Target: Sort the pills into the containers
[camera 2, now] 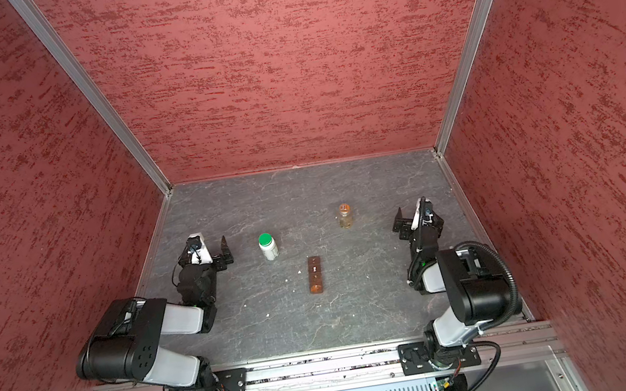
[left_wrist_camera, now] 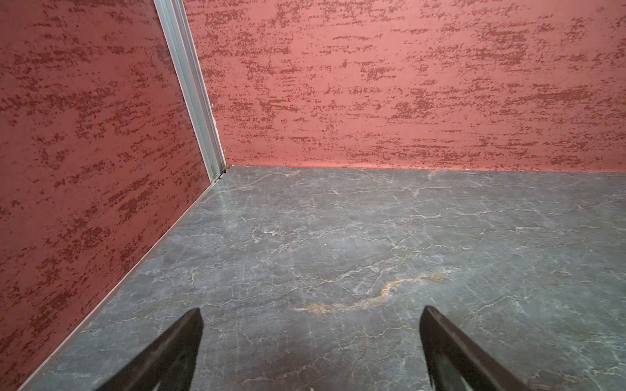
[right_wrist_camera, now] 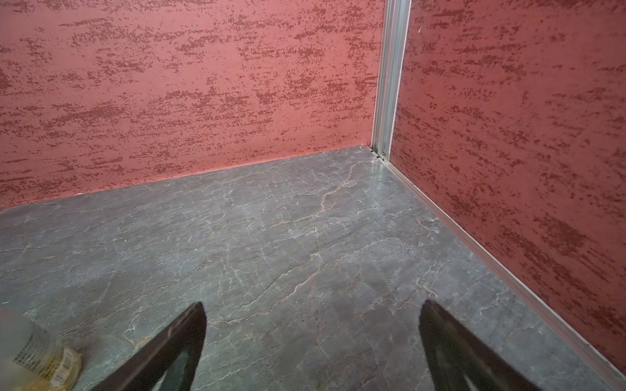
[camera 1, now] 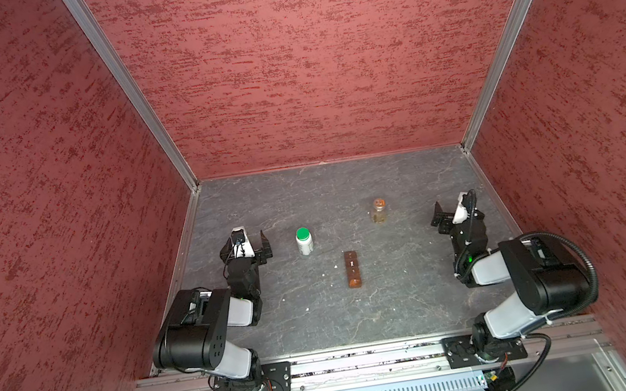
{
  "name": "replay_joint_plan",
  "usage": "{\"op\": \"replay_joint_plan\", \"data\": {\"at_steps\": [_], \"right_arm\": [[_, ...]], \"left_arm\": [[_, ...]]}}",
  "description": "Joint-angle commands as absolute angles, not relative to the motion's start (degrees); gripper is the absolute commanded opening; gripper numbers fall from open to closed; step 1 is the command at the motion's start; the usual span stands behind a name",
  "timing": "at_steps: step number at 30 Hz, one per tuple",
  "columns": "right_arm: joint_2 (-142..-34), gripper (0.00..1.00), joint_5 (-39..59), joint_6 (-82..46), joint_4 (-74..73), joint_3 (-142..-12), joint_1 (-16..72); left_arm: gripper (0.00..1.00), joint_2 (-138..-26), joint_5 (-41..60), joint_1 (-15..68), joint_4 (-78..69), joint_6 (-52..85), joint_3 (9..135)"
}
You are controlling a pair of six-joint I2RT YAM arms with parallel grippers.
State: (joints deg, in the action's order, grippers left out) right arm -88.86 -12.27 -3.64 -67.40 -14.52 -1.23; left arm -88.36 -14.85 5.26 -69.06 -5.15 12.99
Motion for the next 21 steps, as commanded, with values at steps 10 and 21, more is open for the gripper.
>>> {"op": "replay_joint_plan", "data": {"at_steps": [10, 21], "right_arm": [[-88.95, 0.99, -10.74, -2.35, -75.24, -11.57, -1.44], [-88.86, 0.99, -10.14, -2.11, -68.23, -15.3, -1.46]], "left_arm": [[1.0, -88.17, -8.6, 1.09, -54.03, 0.0, 20.31], [0.99, -88.32, -8.53, 1.0, -54.53, 0.0, 20.3]]}}
